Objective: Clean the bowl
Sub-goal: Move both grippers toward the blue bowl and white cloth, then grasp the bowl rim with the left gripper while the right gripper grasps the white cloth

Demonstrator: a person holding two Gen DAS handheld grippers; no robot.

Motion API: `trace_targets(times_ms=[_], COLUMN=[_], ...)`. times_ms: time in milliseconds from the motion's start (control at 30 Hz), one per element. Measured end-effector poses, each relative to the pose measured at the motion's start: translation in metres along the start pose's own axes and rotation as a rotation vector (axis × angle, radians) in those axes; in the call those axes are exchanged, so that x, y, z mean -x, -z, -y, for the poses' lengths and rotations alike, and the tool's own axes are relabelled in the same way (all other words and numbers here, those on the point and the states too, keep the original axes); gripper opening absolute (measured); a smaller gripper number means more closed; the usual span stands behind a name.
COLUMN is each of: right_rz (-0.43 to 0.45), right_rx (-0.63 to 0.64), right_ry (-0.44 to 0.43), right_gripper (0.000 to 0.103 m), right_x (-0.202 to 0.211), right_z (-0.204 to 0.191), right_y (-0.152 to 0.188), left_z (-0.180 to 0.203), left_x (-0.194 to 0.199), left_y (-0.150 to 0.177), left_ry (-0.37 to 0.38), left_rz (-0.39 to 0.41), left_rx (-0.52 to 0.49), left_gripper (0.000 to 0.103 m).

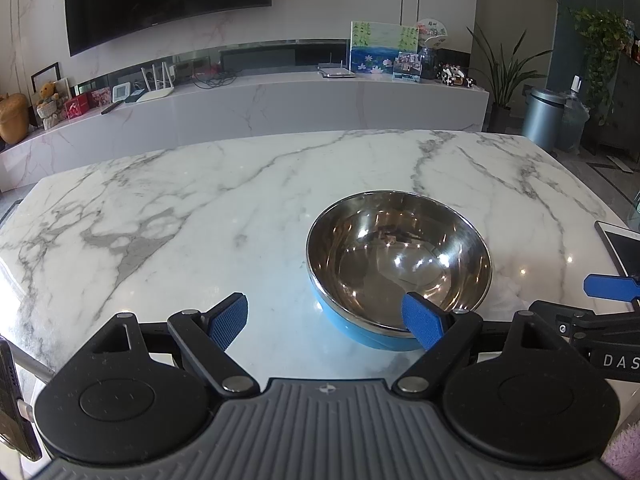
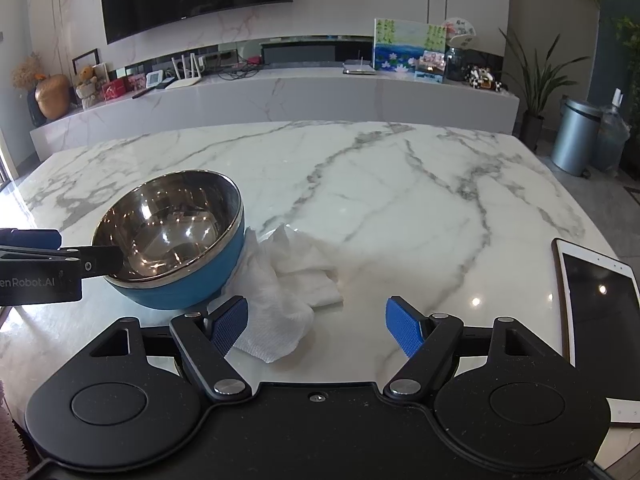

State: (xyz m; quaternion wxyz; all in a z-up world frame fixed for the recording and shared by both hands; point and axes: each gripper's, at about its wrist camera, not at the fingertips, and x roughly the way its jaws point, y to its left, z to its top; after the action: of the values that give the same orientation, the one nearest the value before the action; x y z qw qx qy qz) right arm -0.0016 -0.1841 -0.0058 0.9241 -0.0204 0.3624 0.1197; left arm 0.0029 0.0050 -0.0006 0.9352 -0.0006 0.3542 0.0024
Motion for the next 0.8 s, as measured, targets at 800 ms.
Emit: trace_targets(times_ms=[800], right_rz=[-0.045], right_rx=[0.058], right_ry=[-0.054], right_gripper=[0.074], right_x=[-0.004], right_z=[-0.009], right_y=[0.001], left_z=[-0.018], left_x=[-0.009], left_y=[-0.022], left_ry=[0.054], left_rz=[-0.056], left_rx=[0.038], left_gripper=[0.084])
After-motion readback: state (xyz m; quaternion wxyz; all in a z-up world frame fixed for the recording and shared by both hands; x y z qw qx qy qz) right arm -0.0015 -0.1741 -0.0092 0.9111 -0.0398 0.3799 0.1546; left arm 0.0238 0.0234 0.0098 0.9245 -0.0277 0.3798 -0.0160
